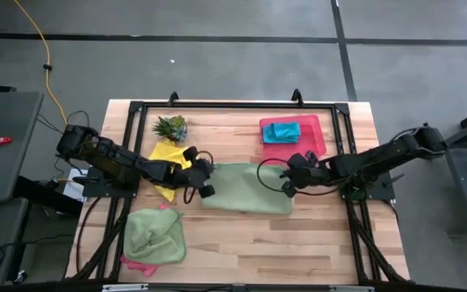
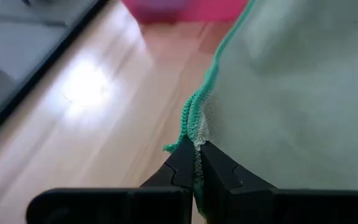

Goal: Fold microfiber towels
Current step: Fold the right green microfiber cloth

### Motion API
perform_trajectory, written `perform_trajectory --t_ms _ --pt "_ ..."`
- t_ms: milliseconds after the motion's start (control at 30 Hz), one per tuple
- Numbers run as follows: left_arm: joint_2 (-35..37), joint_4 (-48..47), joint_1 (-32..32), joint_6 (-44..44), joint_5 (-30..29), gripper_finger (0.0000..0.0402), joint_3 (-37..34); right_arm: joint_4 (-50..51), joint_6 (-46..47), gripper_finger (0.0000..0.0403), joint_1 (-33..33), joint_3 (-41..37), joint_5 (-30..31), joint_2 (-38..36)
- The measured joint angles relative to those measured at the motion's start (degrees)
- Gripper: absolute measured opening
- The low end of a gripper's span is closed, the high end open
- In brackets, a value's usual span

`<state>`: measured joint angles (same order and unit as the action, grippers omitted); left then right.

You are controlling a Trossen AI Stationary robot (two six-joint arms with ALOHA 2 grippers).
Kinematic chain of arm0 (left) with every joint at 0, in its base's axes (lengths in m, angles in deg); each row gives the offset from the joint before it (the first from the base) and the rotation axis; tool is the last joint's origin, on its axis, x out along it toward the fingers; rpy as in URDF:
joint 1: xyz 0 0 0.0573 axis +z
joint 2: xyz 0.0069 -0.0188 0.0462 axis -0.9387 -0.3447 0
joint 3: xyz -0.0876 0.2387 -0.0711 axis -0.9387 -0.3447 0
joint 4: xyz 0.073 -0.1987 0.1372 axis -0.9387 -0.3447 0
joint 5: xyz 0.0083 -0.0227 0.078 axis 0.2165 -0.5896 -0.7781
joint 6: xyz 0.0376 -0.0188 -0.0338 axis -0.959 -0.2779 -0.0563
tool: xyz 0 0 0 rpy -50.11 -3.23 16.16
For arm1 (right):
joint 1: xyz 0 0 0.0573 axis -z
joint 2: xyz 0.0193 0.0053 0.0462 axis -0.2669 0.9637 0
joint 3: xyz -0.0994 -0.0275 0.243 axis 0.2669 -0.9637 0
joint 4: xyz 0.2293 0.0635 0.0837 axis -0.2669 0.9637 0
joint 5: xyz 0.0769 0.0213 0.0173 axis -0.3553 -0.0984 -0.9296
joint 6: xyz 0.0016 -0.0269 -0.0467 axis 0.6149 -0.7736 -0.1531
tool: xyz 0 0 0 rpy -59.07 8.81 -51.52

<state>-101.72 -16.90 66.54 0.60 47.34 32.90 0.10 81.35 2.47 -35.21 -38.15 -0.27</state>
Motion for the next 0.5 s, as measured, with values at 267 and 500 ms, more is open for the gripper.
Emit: perform_trajectory --t_ms 267,500 --pt "-0.04 0.9 -5.22 -3.16 -8.27 0.0001 -0.02 3.02 -1.67 0.0 -5.27 1.15 1.75 0.0" --pt "-0.04 0.92 -7.04 -6.68 -9.22 0.0 -0.02 9.78 7.7 0.0 -10.41 1.15 6.73 0.0"
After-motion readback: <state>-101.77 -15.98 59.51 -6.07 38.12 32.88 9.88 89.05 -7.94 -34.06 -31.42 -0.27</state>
